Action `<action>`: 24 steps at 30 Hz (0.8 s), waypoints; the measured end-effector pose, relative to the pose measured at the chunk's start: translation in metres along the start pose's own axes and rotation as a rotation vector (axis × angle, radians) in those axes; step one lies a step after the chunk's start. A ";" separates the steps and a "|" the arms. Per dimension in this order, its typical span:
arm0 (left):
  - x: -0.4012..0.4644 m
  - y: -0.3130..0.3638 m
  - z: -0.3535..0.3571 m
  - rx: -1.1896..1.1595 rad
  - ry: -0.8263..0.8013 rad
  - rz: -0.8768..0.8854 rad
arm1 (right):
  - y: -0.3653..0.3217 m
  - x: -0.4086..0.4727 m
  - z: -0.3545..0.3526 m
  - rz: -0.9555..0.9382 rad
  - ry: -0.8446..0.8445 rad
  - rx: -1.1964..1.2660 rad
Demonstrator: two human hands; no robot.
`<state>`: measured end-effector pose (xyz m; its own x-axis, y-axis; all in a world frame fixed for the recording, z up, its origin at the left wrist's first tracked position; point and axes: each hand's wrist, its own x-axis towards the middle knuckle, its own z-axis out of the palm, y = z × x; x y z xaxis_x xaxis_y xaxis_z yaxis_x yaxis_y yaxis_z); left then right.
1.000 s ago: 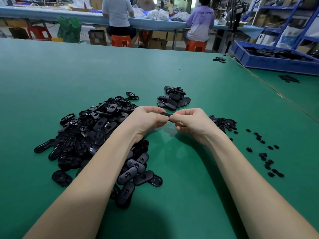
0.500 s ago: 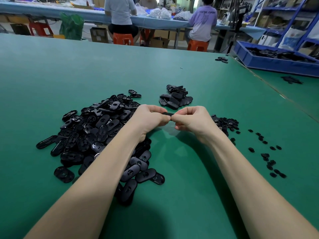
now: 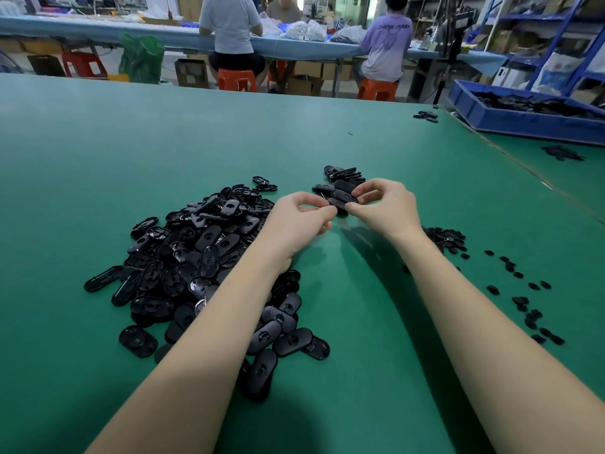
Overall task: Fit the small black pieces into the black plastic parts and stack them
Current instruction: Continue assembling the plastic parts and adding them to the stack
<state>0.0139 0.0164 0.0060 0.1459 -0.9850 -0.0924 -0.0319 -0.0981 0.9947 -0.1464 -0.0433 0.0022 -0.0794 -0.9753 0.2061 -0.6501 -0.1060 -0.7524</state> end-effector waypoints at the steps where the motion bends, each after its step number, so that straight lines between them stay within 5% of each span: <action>1: 0.000 -0.001 0.001 0.024 -0.021 0.003 | -0.001 0.005 0.004 0.025 0.001 -0.033; 9: -0.001 -0.005 0.001 0.231 -0.115 0.050 | -0.025 0.023 0.024 -0.033 0.035 -0.139; 17: -0.004 -0.003 -0.004 0.369 -0.219 0.067 | -0.085 0.049 0.070 -0.413 -0.440 -0.481; 24: -0.007 -0.001 -0.003 0.381 -0.229 0.072 | -0.092 0.052 0.094 -0.478 -0.363 -0.561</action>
<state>0.0164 0.0240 0.0059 -0.0910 -0.9931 -0.0742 -0.4023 -0.0315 0.9150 -0.0201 -0.1023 0.0235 0.4883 -0.8618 0.1377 -0.8408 -0.5068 -0.1904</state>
